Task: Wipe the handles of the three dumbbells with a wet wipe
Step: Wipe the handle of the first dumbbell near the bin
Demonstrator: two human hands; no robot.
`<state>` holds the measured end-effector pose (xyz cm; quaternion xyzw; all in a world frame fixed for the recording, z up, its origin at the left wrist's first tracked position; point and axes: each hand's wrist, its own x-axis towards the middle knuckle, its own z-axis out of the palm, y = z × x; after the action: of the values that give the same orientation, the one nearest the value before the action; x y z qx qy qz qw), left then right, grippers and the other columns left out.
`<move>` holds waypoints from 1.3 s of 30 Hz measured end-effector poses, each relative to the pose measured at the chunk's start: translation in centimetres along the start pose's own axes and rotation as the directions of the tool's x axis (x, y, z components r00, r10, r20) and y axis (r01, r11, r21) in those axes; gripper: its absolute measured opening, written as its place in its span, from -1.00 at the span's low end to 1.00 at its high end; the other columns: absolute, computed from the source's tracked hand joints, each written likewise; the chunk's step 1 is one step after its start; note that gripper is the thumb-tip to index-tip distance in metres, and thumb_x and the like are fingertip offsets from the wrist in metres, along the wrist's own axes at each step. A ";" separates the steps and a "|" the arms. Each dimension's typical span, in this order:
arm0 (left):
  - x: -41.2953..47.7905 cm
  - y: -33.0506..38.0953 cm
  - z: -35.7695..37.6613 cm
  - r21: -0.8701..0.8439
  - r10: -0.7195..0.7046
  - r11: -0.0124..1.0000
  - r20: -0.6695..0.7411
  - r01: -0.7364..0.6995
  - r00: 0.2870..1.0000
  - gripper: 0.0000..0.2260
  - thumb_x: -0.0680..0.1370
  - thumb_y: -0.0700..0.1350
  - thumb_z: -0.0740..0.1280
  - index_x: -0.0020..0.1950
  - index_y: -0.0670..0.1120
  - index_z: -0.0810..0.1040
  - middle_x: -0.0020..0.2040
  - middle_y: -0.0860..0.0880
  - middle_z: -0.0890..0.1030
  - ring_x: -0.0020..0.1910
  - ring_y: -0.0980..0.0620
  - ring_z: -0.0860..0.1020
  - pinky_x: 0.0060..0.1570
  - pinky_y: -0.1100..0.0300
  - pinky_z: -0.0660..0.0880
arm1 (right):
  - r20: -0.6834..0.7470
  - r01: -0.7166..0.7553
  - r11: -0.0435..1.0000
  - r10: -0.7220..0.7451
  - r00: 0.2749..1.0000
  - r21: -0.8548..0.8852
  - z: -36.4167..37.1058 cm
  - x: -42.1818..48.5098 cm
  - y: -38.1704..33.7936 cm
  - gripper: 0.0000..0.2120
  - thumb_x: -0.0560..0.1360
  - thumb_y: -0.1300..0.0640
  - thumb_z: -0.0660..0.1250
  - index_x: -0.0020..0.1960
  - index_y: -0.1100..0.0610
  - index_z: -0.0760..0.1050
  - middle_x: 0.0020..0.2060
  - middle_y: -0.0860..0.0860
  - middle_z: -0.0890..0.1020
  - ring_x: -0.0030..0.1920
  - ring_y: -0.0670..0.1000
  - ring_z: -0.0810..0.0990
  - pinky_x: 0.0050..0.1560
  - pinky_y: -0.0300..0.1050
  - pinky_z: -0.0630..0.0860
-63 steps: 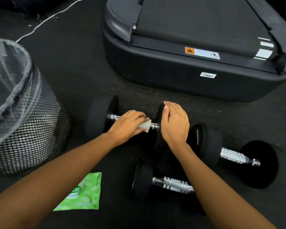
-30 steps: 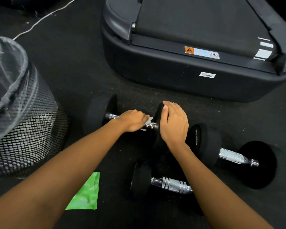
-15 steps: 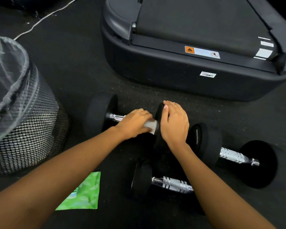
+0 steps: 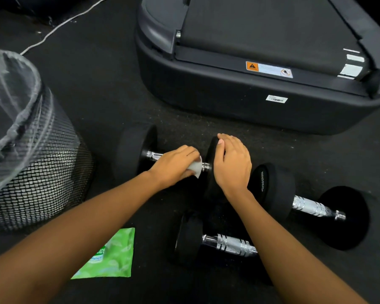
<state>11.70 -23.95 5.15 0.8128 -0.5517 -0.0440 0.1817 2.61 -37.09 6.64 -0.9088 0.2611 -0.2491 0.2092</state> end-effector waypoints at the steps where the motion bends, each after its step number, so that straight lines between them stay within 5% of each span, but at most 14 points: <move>1: 0.4 0.3 0.0 -0.002 -0.003 1.000 0.020 0.003 1.000 -0.66 0.49 -0.10 0.37 0.22 -0.15 0.44 0.18 -0.06 0.48 0.17 0.02 0.43 0.10 0.13 0.43 | 0.004 -0.002 1.000 0.002 1.000 -0.001 0.0 0.0 0.0 -0.63 0.58 0.09 0.03 0.22 0.17 0.51 0.18 0.04 0.59 0.27 0.01 0.46 0.33 -0.06 0.30; 7: 0.5 -0.9 -0.1 0.068 0.031 0.997 0.090 -0.038 0.995 -0.62 0.58 0.03 0.23 0.37 -0.07 0.41 0.30 -0.01 0.46 0.27 0.05 0.40 0.26 0.22 0.26 | 0.007 -0.006 1.000 0.006 1.000 0.007 0.0 0.1 0.0 -0.62 0.58 0.08 0.02 0.22 0.17 0.51 0.18 0.03 0.59 0.28 0.01 0.46 0.33 -0.06 0.31; 10: -0.4 -1.9 -0.2 0.076 -0.083 0.994 0.087 0.077 0.993 -0.64 0.61 0.06 0.15 0.35 -0.05 0.43 0.27 -0.01 0.50 0.24 0.03 0.44 0.28 0.17 0.25 | 0.002 -0.005 1.000 0.005 1.000 0.009 0.1 0.1 0.1 -0.61 0.58 0.07 0.02 0.22 0.16 0.52 0.18 0.03 0.59 0.28 0.01 0.46 0.33 -0.06 0.30; 16: 2.8 1.4 0.3 0.150 -0.240 0.966 0.198 0.213 0.950 -0.65 0.64 -0.01 0.03 0.07 -0.13 0.55 0.06 -0.12 0.60 0.03 -0.10 0.55 0.07 0.04 0.42 | -0.004 -0.013 1.000 0.013 1.000 0.020 0.0 0.0 0.0 -0.62 0.58 0.08 0.03 0.21 0.17 0.53 0.17 0.04 0.59 0.27 0.02 0.47 0.33 -0.08 0.29; 22: 2.4 1.1 -0.2 -0.008 -0.202 0.978 0.251 0.210 0.947 -0.71 0.63 -0.05 0.05 0.08 -0.13 0.52 0.08 -0.11 0.58 0.05 -0.08 0.53 0.08 0.03 0.42 | 0.010 -0.014 1.000 0.014 1.000 0.015 0.0 0.1 0.1 -0.61 0.58 0.08 0.02 0.23 0.16 0.51 0.19 0.03 0.58 0.29 0.01 0.45 0.35 -0.06 0.30; 29: 4.2 1.2 -0.2 0.069 -0.427 0.899 0.361 0.433 0.829 -0.64 0.61 0.01 0.02 0.08 -0.13 0.55 0.08 -0.17 0.58 0.05 -0.16 0.52 -0.04 0.06 0.37 | -0.002 -0.005 1.000 0.005 1.000 0.005 0.0 0.0 0.0 -0.62 0.58 0.09 0.02 0.22 0.17 0.52 0.17 0.03 0.59 0.28 0.01 0.46 0.33 -0.06 0.30; 36: 3.5 1.5 -0.2 -0.025 -0.289 0.950 0.316 0.313 0.903 -0.72 0.63 -0.06 0.04 0.04 -0.10 0.52 0.04 -0.15 0.60 0.06 -0.12 0.52 0.05 0.08 0.32 | 0.005 -0.006 1.000 0.006 1.000 0.010 0.0 0.0 0.0 -0.61 0.58 0.08 0.01 0.22 0.16 0.51 0.19 0.04 0.59 0.29 0.02 0.45 0.34 -0.05 0.30; 39: 3.4 0.7 -0.7 -0.008 -0.317 0.939 0.367 0.343 0.875 -0.72 0.63 -0.04 0.02 0.00 -0.08 0.51 0.02 -0.13 0.58 0.03 -0.09 0.51 -0.01 0.10 0.31 | -0.006 0.004 1.000 -0.004 1.000 0.016 0.1 0.0 0.0 -0.59 0.58 0.06 -0.01 0.21 0.17 0.52 0.17 0.05 0.59 0.27 0.02 0.47 0.33 -0.02 0.33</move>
<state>12.63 -27.13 6.48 0.8658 -0.4268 -0.2427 0.0969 2.62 -37.05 6.58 -0.9068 0.2581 -0.2545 0.2153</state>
